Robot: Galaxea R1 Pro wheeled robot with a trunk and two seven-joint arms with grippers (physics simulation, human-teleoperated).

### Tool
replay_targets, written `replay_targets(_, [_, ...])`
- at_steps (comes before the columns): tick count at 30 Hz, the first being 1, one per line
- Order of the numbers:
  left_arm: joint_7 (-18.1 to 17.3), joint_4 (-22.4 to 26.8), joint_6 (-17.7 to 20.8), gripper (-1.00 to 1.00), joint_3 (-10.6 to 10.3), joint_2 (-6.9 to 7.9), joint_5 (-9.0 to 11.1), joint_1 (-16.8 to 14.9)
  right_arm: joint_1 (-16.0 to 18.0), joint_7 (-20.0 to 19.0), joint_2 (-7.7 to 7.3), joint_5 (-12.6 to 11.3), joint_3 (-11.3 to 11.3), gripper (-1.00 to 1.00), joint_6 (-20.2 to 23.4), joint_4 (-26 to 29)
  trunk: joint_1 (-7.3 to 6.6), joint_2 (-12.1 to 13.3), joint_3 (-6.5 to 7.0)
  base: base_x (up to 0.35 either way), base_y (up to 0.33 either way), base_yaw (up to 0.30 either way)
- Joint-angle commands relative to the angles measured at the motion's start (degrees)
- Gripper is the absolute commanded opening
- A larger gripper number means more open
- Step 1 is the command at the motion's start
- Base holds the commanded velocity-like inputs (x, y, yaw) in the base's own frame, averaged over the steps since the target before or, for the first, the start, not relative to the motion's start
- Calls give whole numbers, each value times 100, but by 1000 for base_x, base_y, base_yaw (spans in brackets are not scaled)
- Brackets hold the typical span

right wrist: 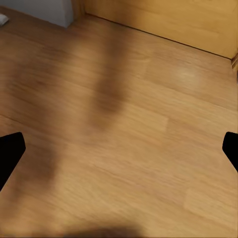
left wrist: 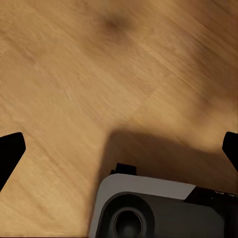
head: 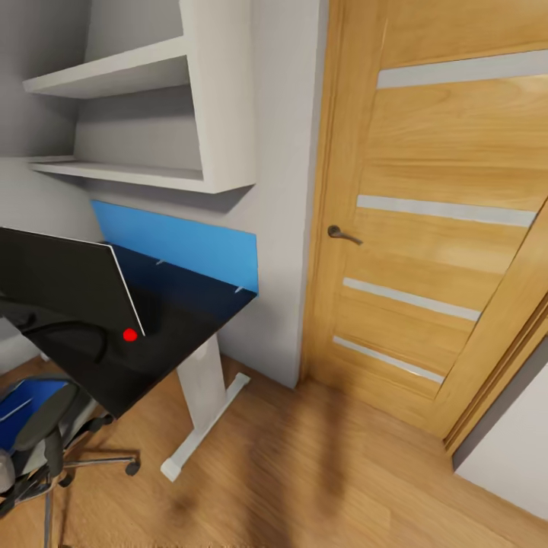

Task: In the bedroom, organize the workspace by keeping the computer under the desk, ensuring the monitor is on the desk, placing the keyboard on the desk next to the monitor, placing the mouse on the desk next to the keyboard, moving the folder from the swivel chair onto the desk next to the mouse, stacking the notebook on top of the folder with the pen on top of the notebook, and positioning the swivel chair next to the desk.

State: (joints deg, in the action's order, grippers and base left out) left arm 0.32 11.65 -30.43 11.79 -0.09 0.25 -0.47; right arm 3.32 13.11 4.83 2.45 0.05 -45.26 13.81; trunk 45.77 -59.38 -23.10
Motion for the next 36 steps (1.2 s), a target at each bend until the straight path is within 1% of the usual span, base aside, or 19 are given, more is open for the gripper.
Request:
replay_targets(1, [3,-5,-19,100,7,-1,2,-5,2,33,1,27,2,100,-9,-2,0,-4,-10,-10,-183,263])
replay_targets(19, [3,-5,-16,100,7,-2,1,-4,2,33,0,32,3,100,-3,-2,0,-4,-88,-1,-178,263])
replay_targets(36, [3,-5,-20,100,7,0,3,-5,2,33,3,34,3,100,-2,-7,0,-4,-162,0,-18,263])
